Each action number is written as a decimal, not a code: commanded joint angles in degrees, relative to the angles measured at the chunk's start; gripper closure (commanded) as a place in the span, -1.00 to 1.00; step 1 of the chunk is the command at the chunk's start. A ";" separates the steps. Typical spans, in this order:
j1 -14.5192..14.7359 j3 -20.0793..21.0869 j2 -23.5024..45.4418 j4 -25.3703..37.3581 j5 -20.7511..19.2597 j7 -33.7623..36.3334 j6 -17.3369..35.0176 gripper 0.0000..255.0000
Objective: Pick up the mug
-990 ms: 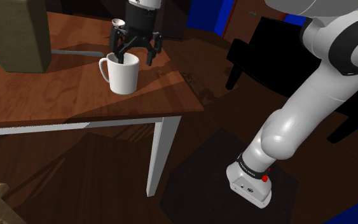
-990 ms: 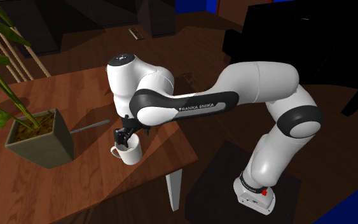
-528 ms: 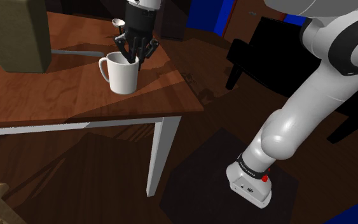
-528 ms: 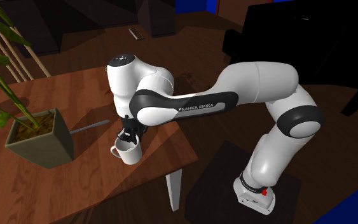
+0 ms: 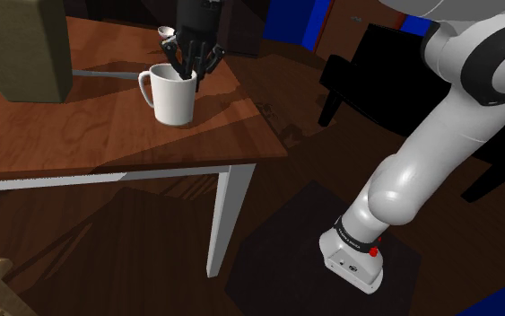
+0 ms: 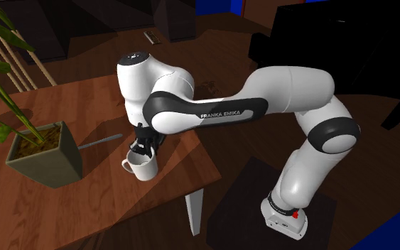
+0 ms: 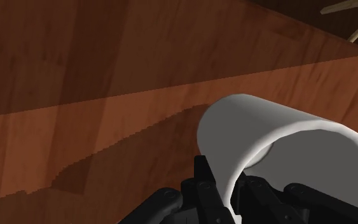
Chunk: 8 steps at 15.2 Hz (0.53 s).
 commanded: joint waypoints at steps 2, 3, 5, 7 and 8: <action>0.07 0.12 0.65 3.09 -0.33 0.26 -2.51 1.00; 0.10 0.17 0.92 4.16 -0.46 0.36 -3.35 1.00; 0.17 0.29 1.52 6.38 -0.76 0.57 -5.03 1.00; 0.28 0.42 2.21 8.71 -1.10 0.82 -6.76 1.00; 0.34 0.50 2.59 9.91 -1.29 0.95 -7.63 1.00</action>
